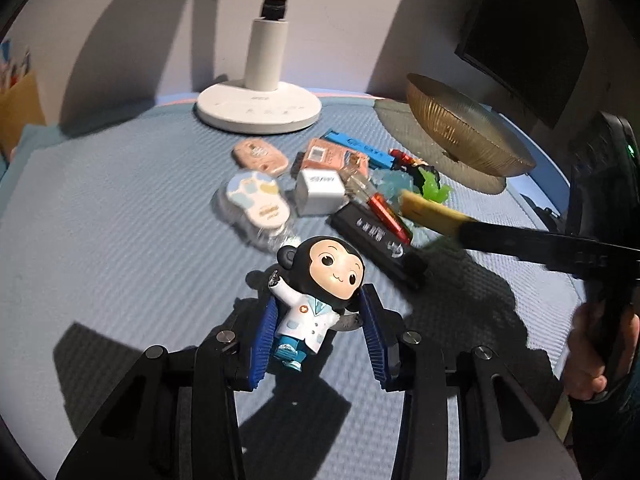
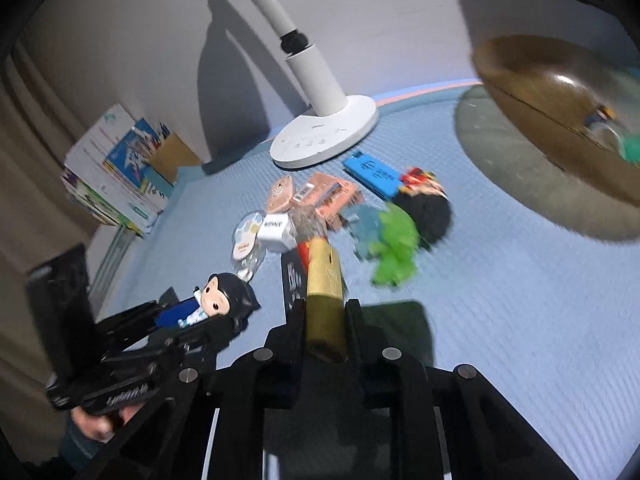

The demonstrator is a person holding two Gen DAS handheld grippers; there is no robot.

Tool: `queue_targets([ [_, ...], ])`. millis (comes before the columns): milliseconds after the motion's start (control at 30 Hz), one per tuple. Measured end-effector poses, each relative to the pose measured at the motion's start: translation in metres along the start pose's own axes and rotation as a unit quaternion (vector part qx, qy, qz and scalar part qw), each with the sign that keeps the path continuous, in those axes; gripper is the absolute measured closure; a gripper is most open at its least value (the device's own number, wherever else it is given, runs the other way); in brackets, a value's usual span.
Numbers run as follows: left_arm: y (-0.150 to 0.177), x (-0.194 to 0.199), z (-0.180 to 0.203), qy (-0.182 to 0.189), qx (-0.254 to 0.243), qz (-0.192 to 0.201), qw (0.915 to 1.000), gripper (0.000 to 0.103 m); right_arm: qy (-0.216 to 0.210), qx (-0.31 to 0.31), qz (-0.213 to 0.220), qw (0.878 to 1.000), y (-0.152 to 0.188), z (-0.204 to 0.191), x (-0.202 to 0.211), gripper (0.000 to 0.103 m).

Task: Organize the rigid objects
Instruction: 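Grasp the monkey doll with left tool while right tool grasps yellow lighter, then drop monkey doll and yellow lighter into the brown bowl, opening both tools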

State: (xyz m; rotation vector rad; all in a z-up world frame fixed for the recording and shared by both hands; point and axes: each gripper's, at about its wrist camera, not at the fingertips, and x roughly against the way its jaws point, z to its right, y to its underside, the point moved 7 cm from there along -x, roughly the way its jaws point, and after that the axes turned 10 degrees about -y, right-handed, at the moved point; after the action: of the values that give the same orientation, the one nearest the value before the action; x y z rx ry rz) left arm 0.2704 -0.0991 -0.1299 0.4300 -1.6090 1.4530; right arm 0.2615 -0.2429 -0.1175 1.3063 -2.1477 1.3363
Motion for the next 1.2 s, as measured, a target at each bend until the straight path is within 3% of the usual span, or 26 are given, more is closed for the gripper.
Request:
queue_targets([
  [100,0.008,-0.001,-0.006,0.007,0.021,-0.008,0.9997,0.065,0.021,0.006,-0.004,1.0,0.017,0.003,0.022,0.085],
  [233,0.009,0.001,-0.007,0.012,0.032,-0.008,0.9994,0.065,0.092,0.073,-0.046,0.992,0.044,-0.001,0.032,0.084],
  [300,0.01,0.0,-0.007,0.01,0.033,-0.013,0.9993,0.064,0.095,0.078,-0.063,0.99,0.053,-0.001,0.03,0.076],
  [333,0.012,-0.001,-0.006,0.011,0.033,-0.019,0.9992,0.056,0.096,0.077,-0.068,0.99,0.058,0.0,0.028,0.06],
  [367,0.013,-0.001,-0.007,0.01,0.034,-0.023,0.9991,0.055,0.099,0.074,-0.066,0.99,0.06,0.001,0.027,0.039],
  [433,0.016,0.001,-0.009,0.006,0.034,-0.022,0.9992,0.055,0.099,0.07,-0.052,0.991,0.059,0.003,0.029,0.035],
  [500,0.017,0.003,-0.01,-0.002,0.026,-0.025,0.9993,0.054,0.091,0.064,-0.048,0.993,0.054,0.005,0.028,0.035],
  [567,0.016,0.003,-0.011,-0.016,0.015,-0.028,0.9994,0.044,0.101,0.067,-0.044,0.992,0.044,0.006,0.025,0.035],
  [600,0.015,0.003,-0.012,-0.025,0.012,-0.025,0.9993,0.033,0.112,0.072,-0.047,0.99,0.039,0.007,0.021,0.035],
  [633,0.012,0.003,-0.015,-0.032,0.011,-0.021,0.9992,0.028,0.128,0.078,-0.052,0.987,0.034,0.007,0.015,0.035],
  [767,0.006,-0.005,-0.01,-0.026,0.006,-0.03,0.9992,0.028,0.154,0.108,-0.066,0.98,0.025,0.006,-0.006,0.047],
  [867,0.006,-0.013,-0.001,-0.044,-0.017,-0.038,0.9982,0.029,0.169,0.119,-0.067,0.976,0.022,0.008,-0.019,0.055],
  [933,0.005,-0.014,0.003,-0.056,-0.031,-0.027,0.9976,0.051,0.173,0.135,-0.061,0.974,0.021,0.004,-0.021,0.065],
  [967,0.005,-0.015,0.005,-0.06,-0.038,-0.026,0.9971,0.05,0.173,0.141,-0.061,0.973,0.022,0.003,-0.021,0.073],
  [1033,0.004,-0.014,0.008,-0.06,-0.042,-0.022,0.9971,0.05,0.157,0.143,-0.062,0.975,0.025,-0.001,-0.02,0.08],
  [1200,0.002,0.001,0.018,-0.042,-0.04,-0.004,0.9983,0.051,0.092,0.104,-0.047,0.989,0.035,-0.006,0.0,0.08],
])
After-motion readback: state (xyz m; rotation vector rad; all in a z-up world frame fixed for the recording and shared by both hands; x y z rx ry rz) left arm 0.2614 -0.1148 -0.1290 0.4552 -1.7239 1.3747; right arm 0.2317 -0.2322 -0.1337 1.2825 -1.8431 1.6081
